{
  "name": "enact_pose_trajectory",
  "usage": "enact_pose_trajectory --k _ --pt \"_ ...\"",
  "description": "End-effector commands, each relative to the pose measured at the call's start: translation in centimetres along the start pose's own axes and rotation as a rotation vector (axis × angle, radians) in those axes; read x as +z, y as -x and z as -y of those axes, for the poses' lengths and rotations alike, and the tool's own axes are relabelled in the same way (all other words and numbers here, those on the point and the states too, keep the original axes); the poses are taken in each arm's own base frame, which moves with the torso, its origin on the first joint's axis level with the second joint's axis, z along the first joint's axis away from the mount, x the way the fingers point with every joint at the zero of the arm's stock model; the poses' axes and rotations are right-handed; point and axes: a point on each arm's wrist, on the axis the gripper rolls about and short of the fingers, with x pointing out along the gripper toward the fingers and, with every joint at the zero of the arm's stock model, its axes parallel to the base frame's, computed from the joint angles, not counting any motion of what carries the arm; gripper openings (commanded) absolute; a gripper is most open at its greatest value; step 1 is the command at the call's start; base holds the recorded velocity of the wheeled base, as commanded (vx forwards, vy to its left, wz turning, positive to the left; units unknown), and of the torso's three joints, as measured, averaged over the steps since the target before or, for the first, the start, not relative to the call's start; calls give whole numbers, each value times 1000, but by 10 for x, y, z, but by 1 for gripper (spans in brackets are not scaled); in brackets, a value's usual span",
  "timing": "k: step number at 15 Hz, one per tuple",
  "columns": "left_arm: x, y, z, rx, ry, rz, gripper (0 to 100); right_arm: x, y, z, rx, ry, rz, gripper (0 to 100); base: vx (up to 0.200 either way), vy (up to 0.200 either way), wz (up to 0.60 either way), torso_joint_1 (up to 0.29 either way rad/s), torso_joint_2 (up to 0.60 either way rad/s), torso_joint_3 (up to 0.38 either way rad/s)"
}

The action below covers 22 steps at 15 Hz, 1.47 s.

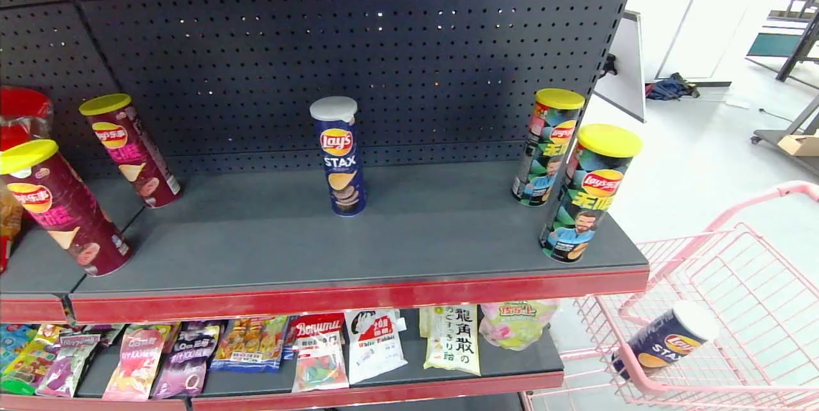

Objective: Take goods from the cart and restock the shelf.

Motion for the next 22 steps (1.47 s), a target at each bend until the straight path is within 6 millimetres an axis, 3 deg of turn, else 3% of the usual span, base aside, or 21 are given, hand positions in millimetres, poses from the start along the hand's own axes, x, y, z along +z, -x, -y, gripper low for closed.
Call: enact_pose_trajectory --k 1,3,7,15,22 --pt "0 0 0 0 0 0 100 0 0 0 0 0 -1 100 0 -200 0 2 2 7" --pt "0 0 0 0 0 0 100 0 0 0 0 0 -1 100 0 -200 0 2 5 0" --pt "0 0 0 0 0 0 100 0 0 0 0 0 -1 100 0 0 0 0 0 0" --pt "0 0 0 2 0 0 100 0 0 0 -2 -3 -1 100 0 0 -600 5 3 2" --pt "0 0 0 0 0 0 100 0 0 0 -2 -4 -1 100 0 0 0 -43 97 55"
